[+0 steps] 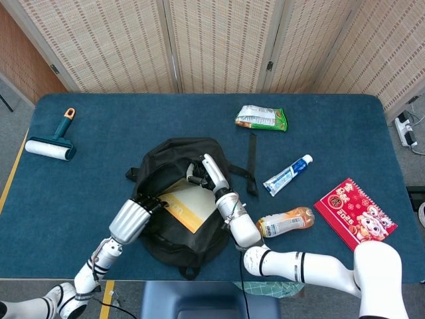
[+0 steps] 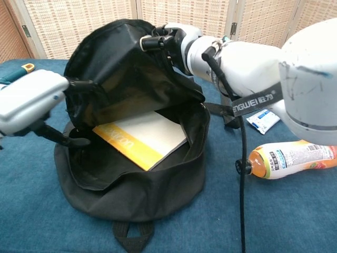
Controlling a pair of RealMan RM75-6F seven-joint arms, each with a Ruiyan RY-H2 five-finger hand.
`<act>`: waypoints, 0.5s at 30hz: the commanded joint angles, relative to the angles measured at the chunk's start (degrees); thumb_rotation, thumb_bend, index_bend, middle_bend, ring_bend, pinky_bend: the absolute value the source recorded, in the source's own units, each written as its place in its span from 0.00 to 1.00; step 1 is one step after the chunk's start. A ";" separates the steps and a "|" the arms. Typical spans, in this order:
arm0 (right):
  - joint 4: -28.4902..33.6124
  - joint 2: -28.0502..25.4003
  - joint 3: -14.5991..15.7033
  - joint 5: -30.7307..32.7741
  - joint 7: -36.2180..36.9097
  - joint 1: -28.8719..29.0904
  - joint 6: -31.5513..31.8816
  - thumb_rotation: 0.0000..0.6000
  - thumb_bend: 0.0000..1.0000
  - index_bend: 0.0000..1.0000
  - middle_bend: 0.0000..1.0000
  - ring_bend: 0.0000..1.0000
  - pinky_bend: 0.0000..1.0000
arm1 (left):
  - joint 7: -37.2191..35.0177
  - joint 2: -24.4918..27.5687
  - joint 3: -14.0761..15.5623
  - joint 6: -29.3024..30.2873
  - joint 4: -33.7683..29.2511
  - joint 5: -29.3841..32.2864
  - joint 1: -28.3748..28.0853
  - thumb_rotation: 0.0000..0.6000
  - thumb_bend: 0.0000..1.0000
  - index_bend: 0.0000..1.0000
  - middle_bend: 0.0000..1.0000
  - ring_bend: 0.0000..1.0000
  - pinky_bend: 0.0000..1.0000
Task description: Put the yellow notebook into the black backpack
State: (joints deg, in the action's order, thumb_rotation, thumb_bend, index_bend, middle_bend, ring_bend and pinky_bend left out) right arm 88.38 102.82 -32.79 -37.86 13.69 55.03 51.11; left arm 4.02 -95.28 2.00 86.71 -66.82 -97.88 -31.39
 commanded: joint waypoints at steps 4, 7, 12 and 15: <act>0.82 -1.12 1.25 -2.63 1.41 -1.75 -1.05 1.00 0.90 0.79 0.50 0.36 0.32 | -2.73 4.33 0.00 1.65 -3.42 1.46 2.95 1.00 0.07 0.43 0.53 0.46 0.49; 1.79 -2.01 1.95 -4.48 2.64 -3.08 -1.64 1.00 0.90 0.77 0.49 0.34 0.31 | -3.64 6.67 -0.02 2.17 -5.01 2.90 4.74 1.00 0.07 0.45 0.53 0.46 0.49; 6.74 -6.27 7.72 -16.53 4.15 -7.27 -3.19 1.00 0.88 0.68 0.44 0.28 0.26 | -5.09 10.61 0.12 1.69 -7.99 5.84 7.72 1.00 0.07 0.45 0.53 0.46 0.49; 9.17 -8.90 11.49 -22.45 3.92 -8.80 -4.40 1.00 0.80 0.58 0.38 0.24 0.22 | -5.16 12.27 -0.20 0.95 -8.74 7.27 8.76 1.00 0.07 0.45 0.53 0.47 0.49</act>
State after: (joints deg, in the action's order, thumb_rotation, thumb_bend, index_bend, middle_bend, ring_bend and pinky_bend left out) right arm 94.50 96.95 -25.37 -54.57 17.18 48.57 48.14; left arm -0.99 -83.56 1.96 88.01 -75.13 -91.13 -23.00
